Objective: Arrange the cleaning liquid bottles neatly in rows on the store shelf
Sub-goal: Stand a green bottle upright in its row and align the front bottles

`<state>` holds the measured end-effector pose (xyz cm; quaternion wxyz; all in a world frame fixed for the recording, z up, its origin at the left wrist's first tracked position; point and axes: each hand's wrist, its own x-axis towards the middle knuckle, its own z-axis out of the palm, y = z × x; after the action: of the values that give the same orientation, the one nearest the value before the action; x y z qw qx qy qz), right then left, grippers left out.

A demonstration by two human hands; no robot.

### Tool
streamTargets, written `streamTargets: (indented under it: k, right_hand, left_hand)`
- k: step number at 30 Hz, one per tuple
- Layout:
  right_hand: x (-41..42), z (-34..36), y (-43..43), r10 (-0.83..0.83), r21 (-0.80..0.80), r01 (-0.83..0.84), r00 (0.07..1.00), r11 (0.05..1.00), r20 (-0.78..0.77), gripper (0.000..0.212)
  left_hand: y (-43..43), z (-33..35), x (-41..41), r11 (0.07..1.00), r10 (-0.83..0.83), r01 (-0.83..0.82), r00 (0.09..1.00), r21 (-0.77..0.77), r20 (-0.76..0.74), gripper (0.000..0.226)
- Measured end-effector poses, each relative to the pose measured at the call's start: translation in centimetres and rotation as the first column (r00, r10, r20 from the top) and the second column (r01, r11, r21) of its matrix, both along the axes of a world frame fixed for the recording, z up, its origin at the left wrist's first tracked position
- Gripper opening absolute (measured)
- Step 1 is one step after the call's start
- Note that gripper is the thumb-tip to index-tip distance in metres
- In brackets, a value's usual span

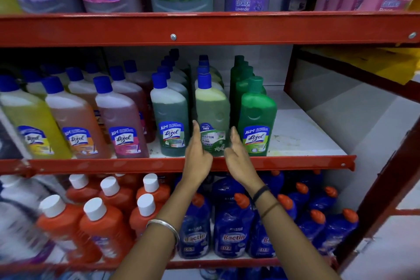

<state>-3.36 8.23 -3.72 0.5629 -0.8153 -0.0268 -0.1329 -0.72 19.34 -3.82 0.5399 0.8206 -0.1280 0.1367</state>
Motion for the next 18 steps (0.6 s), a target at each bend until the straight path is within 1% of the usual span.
streamTargets:
  k: [1, 3, 6, 13, 15, 18]
  right_hand:
    - [0.7, 0.1, 0.4, -0.028, -0.044, 0.026, 0.999, 0.999, -0.025, 0.066]
    - [1.5, 0.3, 0.9, -0.088, -0.083, 0.086, 0.996, 0.993, -0.014, 0.065]
    - [1.6, 0.6, 1.4, -0.177, -0.151, 0.176, 0.984, 0.973, 0.007, 0.062]
    - [0.6, 0.1, 1.3, -0.21, -0.223, 0.225, 0.974, 0.948, 0.088, 0.06]
    - [0.3, 0.1, 1.2, -0.211, -0.217, 0.222, 0.975, 0.95, 0.073, 0.059]
    - [0.6, 0.0, 1.1, -0.217, -0.212, 0.219, 0.976, 0.952, 0.034, 0.058]
  left_hand:
    - [0.2, 0.0, 0.2, 0.999, -0.035, 0.036, 0.999, 0.04, -0.015, 0.089]
    - [0.4, -0.1, 0.5, 0.992, -0.073, 0.075, 0.997, 0.099, -0.014, 0.091]
    - [0.9, 0.1, 0.6, 0.981, -0.08, 0.08, 0.997, 0.177, -0.005, 0.092]
    - [2.6, -0.1, -1.2, 0.956, -0.103, 0.093, 0.994, 0.279, 0.022, 0.093]
    - [2.9, 0.0, -1.3, 0.95, -0.112, 0.1, 0.993, 0.295, 0.025, 0.094]
    - [3.2, -0.1, -0.9, 0.951, -0.149, 0.136, 0.989, 0.277, 0.026, 0.095]
